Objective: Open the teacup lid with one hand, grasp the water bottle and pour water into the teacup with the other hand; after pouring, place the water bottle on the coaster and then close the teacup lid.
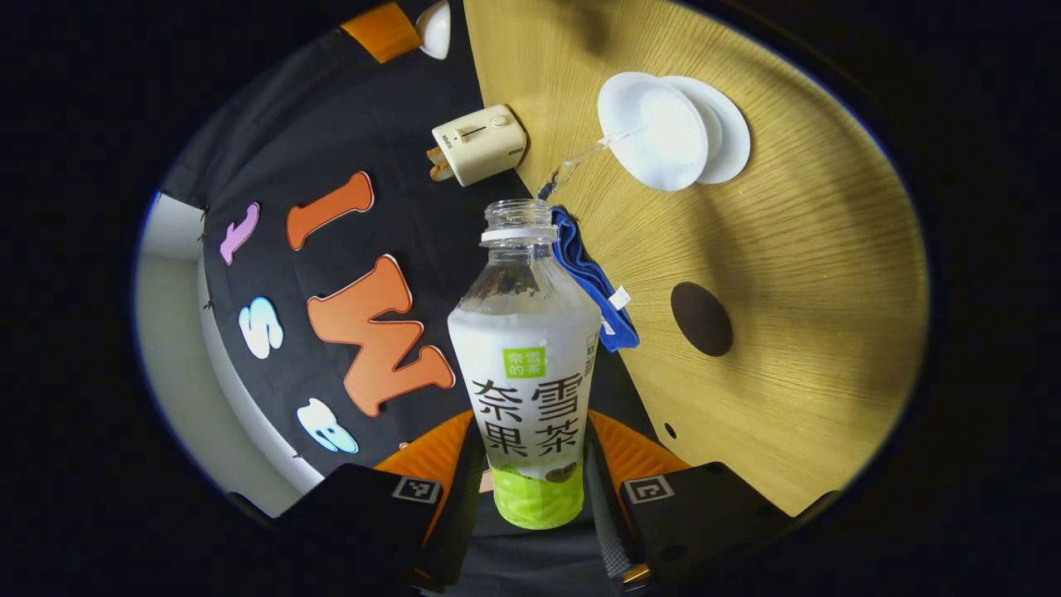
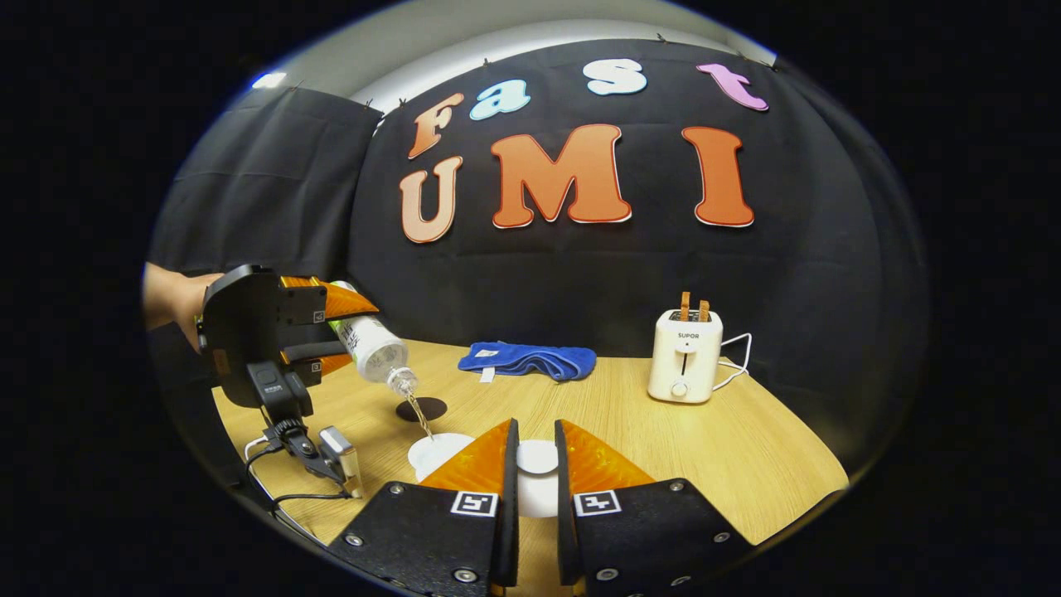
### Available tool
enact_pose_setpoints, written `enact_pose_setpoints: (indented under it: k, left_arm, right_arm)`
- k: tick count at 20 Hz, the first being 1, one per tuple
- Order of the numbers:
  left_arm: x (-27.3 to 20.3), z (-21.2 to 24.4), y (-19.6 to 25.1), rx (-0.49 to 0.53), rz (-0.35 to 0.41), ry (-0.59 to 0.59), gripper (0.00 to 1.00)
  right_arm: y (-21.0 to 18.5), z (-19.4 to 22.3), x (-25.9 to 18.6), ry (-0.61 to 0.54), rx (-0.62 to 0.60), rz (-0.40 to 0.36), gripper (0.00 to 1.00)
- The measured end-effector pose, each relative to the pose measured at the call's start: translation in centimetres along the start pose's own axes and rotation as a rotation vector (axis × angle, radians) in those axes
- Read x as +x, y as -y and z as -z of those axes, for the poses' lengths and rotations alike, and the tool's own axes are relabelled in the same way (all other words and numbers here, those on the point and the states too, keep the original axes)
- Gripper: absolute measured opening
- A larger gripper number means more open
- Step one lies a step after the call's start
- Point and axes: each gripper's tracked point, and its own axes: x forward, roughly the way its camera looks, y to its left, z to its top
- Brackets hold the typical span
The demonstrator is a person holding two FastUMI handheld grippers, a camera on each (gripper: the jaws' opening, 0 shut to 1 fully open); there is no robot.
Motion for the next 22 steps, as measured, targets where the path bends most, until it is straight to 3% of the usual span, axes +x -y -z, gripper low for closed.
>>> enact_pose_setpoints:
  k: [14,22]
  left_arm:
    - [0.1,0.7,-3.3,0.096,-0.045,-0.006,0.66]
    - [0.4,-1.1,-1.2,0.152,-0.026,0.04,0.65]
  right_arm:
    - [1.2,-0.6,-0.6,0.015,0.018,0.02,0.19]
    - [0.7,-0.4,-0.5,0.016,0.018,0.009,0.19]
